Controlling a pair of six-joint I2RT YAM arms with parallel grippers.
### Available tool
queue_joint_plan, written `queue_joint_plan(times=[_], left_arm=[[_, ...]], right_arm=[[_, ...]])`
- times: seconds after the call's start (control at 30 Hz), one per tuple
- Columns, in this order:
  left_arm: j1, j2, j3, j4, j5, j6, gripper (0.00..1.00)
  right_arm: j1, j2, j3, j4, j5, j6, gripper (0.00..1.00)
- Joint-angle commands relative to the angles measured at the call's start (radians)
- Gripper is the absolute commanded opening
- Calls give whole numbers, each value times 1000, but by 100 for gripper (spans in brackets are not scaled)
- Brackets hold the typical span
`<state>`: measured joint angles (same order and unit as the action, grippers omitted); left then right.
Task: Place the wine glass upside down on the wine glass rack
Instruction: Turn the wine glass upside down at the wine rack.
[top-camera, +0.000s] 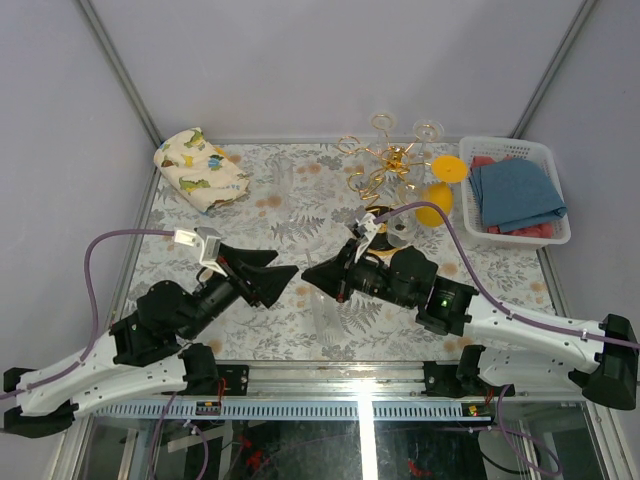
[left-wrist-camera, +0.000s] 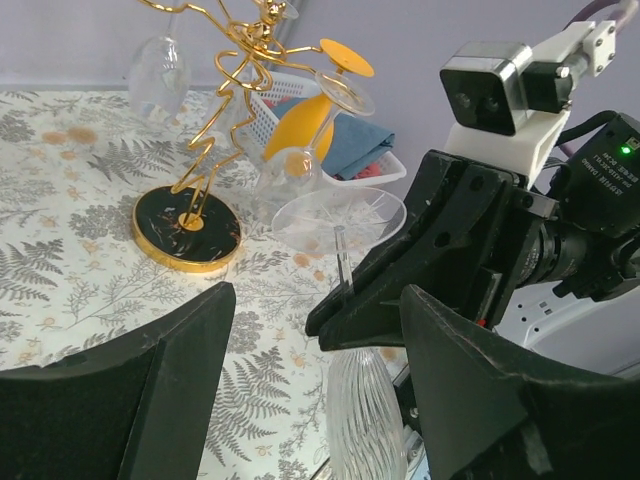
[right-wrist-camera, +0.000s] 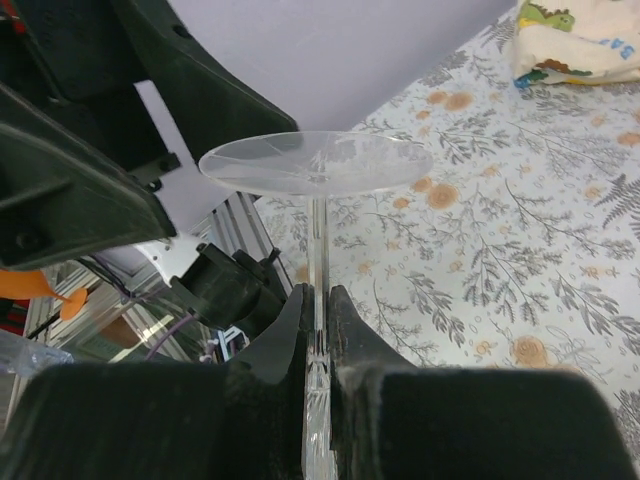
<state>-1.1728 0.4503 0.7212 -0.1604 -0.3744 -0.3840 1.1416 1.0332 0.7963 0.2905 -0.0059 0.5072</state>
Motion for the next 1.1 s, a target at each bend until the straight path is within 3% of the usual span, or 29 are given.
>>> queue_joint_plan(times=[0.0,0.3,0.4,0.5,0.7,0.77,0.83,0.93,1.07], left_arm=[[-7,16,-50,182,-22,-63,66],[-8,87,-69,271,-4,-90,65],[-8,97,-76,294,-9,-106,59],[-7,99,-89,337,-6,-122,50],[-8,120,-87,371,11,-135,20],[-8,128,-82,363,19,-136,9],[-7,126,-78,350,26,-135,1],[-8,121,-68,322,28,-126,0],[-7,136,-17,229,25,-111,0]], right_arm=[[-3,13,21,143,-73,-30,0],[-3,20,18,211,-132,-30,0],[-2,32,24,219,-166,-29,0],[-2,40,17,244,-187,-22,0],[-3,32,-1,267,-181,-19,1],[-3,26,-5,261,-164,-26,9],[-3,17,-13,256,-145,-31,24],[-3,-5,-20,209,-123,-57,48],[-3,-43,-22,67,-106,-125,64]])
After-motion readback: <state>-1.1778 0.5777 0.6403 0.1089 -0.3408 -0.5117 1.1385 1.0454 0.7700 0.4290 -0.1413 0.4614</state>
